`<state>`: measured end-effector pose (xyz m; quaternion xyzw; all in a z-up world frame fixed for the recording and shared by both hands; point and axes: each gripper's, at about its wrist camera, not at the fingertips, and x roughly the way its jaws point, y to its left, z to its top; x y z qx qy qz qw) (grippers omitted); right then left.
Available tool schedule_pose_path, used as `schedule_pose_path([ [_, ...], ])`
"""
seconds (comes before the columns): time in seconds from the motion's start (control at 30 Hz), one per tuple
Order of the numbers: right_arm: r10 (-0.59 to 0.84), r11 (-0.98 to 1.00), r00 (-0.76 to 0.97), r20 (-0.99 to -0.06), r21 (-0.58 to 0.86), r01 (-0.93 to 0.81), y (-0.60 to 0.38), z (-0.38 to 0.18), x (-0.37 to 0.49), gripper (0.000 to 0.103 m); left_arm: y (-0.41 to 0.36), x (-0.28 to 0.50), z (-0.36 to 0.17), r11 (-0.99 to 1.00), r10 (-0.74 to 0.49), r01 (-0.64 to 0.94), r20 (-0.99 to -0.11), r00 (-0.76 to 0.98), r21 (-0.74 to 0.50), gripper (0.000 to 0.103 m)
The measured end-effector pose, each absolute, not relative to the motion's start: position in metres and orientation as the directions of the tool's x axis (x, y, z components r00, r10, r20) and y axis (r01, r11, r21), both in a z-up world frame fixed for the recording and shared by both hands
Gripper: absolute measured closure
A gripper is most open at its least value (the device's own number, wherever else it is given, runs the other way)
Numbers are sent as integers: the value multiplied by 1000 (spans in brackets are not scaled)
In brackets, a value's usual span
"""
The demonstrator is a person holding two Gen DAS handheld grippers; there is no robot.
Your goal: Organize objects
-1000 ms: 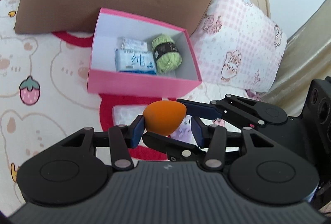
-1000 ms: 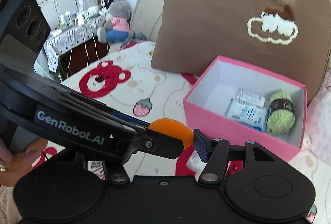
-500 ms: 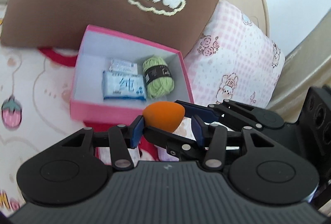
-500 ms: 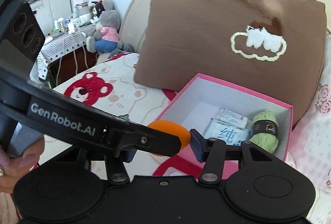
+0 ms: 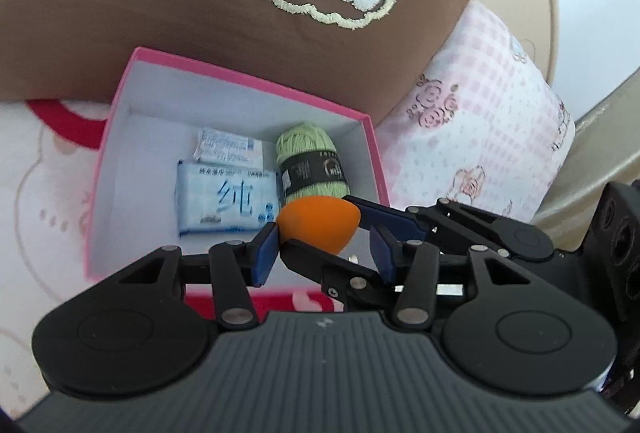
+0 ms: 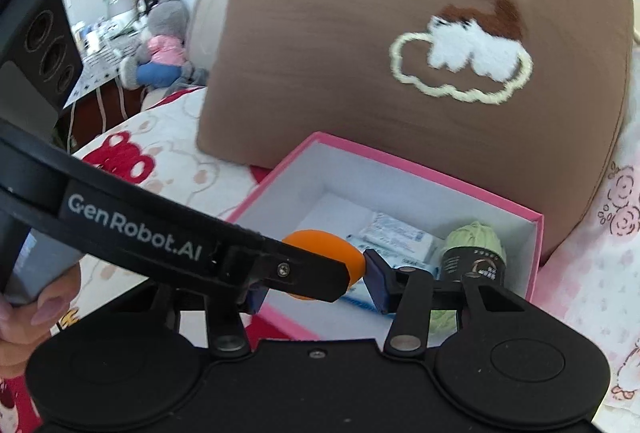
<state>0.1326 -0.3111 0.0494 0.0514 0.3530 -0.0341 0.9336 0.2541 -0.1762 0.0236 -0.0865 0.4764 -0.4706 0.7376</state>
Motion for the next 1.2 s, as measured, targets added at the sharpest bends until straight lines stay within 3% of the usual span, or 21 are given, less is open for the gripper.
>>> schedule_pose_path([
  [0.13,-13,988,733,-680,106,116,-337,31,152,50,-206,273,13,544,-746,663,-659,101,-515,55],
  [0.4,-26,975,712,-702,139,173,-374,5,179,50,-244,304,-16,554,-740,636,-668,81,-537,56],
  [0.87,-111,983,621,-776,6,183,-397,-19,220,51,-271,340,-56,587,-752,516,-656,62,-624,55],
  [1.0,-132,987,591,-796,-50,154,-394,-29,221,51,-274,341,-60,625,-699,544,-711,71,-560,56],
  [1.2,-175,984,590,-788,-113,141,-393,-33,233,50,-263,345,-54,642,-699,550,-703,133,-534,56],
])
